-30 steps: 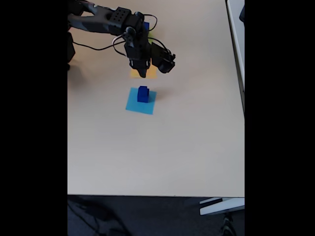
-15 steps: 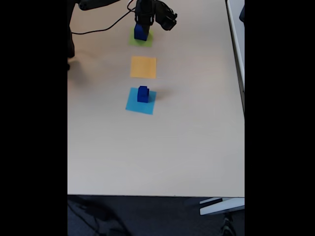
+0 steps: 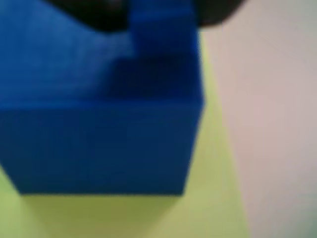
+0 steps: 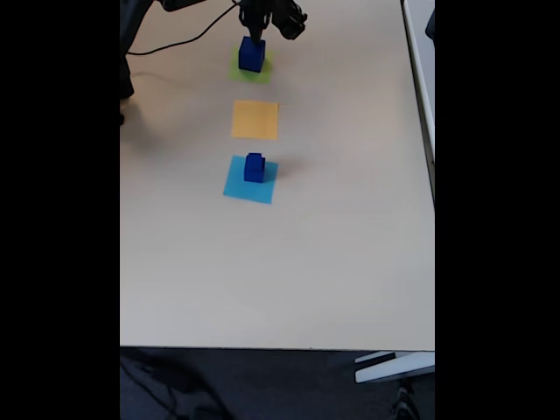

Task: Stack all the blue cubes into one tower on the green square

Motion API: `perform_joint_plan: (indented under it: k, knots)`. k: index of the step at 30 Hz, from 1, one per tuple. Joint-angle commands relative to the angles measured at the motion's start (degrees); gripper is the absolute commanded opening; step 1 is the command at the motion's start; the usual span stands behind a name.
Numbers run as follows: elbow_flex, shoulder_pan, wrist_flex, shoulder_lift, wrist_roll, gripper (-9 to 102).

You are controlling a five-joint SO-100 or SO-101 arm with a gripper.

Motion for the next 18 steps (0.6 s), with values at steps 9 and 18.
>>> perform_joint_plan:
  k: [9,18]
  knots:
    - [-2.7,2.8,2.8,3.5,-3.9,0]
    - [-7.5,4.3,6.9,4.1,-6.1,0]
